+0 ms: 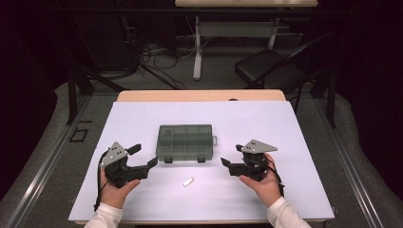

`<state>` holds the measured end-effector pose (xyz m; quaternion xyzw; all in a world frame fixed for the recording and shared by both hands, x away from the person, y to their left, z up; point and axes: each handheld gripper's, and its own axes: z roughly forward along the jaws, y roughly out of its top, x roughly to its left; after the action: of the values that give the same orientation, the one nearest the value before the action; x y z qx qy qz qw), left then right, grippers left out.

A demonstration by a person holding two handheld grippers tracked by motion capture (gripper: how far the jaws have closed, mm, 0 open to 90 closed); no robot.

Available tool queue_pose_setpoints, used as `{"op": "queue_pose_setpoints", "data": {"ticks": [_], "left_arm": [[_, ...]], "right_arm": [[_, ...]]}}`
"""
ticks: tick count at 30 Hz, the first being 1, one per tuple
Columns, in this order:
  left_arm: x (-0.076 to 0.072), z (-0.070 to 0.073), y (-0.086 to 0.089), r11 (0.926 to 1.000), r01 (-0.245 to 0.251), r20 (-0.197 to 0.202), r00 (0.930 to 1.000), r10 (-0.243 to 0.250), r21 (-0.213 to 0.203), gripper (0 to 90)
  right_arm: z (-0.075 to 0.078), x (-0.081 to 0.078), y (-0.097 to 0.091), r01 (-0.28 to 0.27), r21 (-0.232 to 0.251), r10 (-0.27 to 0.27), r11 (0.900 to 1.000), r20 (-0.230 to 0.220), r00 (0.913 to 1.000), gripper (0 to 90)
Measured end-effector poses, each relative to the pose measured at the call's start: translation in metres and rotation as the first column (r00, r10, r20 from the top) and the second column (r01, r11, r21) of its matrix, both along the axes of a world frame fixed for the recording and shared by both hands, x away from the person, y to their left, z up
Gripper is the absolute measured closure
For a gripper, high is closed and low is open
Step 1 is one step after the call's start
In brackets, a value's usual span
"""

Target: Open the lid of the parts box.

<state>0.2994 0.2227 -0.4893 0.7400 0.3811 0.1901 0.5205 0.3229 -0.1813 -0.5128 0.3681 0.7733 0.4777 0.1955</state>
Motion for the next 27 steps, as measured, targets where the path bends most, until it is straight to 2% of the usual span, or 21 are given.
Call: {"op": "queue_pose_setpoints", "data": {"ticks": [2, 8, 10, 12, 15, 17, 19, 21, 22, 23, 25, 27], "left_arm": [[0.005, 0.003, 0.0, 0.9999, -0.01, -0.015, 0.9998, 0.01, 0.005, 17.4], [0.023, 0.007, -0.002, 0.9987, -0.049, -0.046, 0.9977, 0.049, -0.016, 21.7], [0.03, 0.007, -0.003, 0.9983, -0.056, -0.054, 0.9971, 0.055, -0.019, 24.9], [0.036, 0.007, -0.005, 0.9981, -0.06, -0.061, 0.9964, 0.058, -0.017, 27.1], [0.043, 0.005, -0.007, 0.9978, -0.056, -0.071, 0.996, 0.053, -0.035, 33.1], [0.047, 0.003, -0.009, 0.9982, -0.051, -0.086, 0.9951, 0.048, -0.032, 36.3], [0.049, 0.001, -0.009, 0.9988, -0.04, -0.088, 0.9954, 0.037, -0.03, 38.7], [0.048, -0.001, -0.01, 0.9989, -0.046, -0.072, 0.9964, 0.046, 0.005, 41.4], [0.048, -0.003, -0.01, 0.9984, -0.054, -0.067, 0.9962, 0.055, 0.015, 41.6], [0.047, -0.004, -0.01, 0.9984, -0.054, -0.067, 0.9962, 0.055, 0.02, 42.5], [0.046, -0.006, -0.01, 0.9983, -0.056, -0.071, 0.9959, 0.057, 0.017, 45.1], [0.044, -0.014, -0.01, 0.9981, -0.061, -0.107, 0.9925, 0.059, -0.009, 47.1]], "right_arm": [[0.004, 0.003, 0.005, -0.004, 0.002, 0.004, 1.0, 0.006, 1.0, 27.0], [0.017, 0.013, 0.025, -0.021, 0.021, 0.021, 0.9996, -0.002, 0.9998, 36.0], [0.017, 0.018, 0.034, -0.028, 0.028, 0.028, 0.9992, -0.012, 0.9995, 38.4], [0.017, 0.022, 0.04, -0.041, 0.013, 0.041, 0.9991, -0.015, 0.999, 40.0], [0.016, 0.026, 0.048, -0.045, -0.001, 0.045, 0.999, -0.016, 0.9988, 43.3], [0.014, 0.029, 0.052, -0.047, 0.018, 0.048, 0.9987, -0.037, 0.9982, 45.9], [0.013, 0.032, 0.055, -0.038, 0.022, 0.039, 0.999, -0.044, 0.9983, 46.6], [0.012, 0.033, 0.057, -0.033, 0.031, 0.034, 0.999, -0.039, 0.9987, 50.6], [0.011, 0.032, 0.059, -0.025, 0.043, 0.028, 0.9987, -0.051, 0.9983, 50.8], [0.01, 0.032, 0.06, -0.026, 0.042, 0.028, 0.9988, -0.042, 0.9988, 52.1], [0.009, 0.032, 0.062, -0.019, 0.051, 0.022, 0.9985, -0.045, 0.9988, 53.2], [0.007, 0.029, 0.065, -0.011, 0.084, 0.015, 0.9964, -0.052, 0.9985, 55.0]]}}
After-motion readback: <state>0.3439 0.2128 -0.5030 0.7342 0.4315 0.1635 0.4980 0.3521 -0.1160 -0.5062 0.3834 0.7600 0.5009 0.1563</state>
